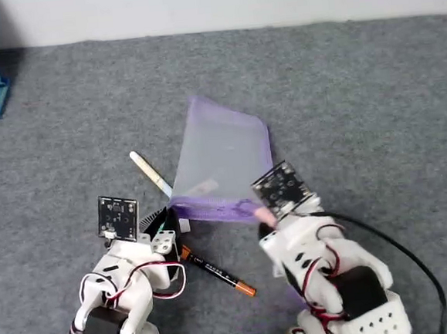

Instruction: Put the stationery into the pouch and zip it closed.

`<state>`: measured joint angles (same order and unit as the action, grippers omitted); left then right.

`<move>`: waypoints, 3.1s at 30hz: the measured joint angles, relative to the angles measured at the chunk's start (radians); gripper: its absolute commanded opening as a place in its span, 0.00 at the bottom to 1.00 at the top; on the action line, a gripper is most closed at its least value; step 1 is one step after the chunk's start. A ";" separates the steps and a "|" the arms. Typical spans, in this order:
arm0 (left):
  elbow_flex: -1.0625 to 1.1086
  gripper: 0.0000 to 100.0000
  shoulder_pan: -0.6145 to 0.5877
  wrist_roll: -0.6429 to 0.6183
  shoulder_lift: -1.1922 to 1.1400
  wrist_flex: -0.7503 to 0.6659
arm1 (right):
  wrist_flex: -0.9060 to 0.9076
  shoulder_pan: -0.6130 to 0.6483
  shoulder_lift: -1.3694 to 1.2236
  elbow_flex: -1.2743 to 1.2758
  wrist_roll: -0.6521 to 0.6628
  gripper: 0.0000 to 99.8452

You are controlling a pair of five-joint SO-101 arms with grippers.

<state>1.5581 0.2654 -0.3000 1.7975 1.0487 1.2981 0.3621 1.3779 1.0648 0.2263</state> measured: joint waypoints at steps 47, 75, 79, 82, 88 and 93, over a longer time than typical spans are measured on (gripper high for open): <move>-0.123 0.36 0.068 -0.077 0.005 0.221 | -0.087 0.034 0.239 -0.049 -0.023 0.01; 0.040 0.36 -0.081 -0.077 -0.003 -0.026 | -0.084 0.098 0.249 -0.049 -0.023 0.01; 0.044 0.28 -0.081 -0.077 -0.003 -0.051 | -0.075 0.107 0.250 -0.049 -0.023 0.01; 0.044 0.20 -0.080 -0.077 -0.003 -0.052 | -0.075 0.110 0.247 -0.049 -0.023 0.01; 0.044 0.20 -0.135 -0.077 -0.003 -0.058 | -0.011 0.114 0.249 -0.084 -0.043 0.01; 0.044 0.25 -0.224 -0.077 -0.003 -0.061 | 0.002 0.115 0.258 -0.109 -0.052 0.01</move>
<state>1.6026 0.0414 -0.3767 1.7944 0.9874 1.2996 0.4772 1.6356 0.9559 0.1741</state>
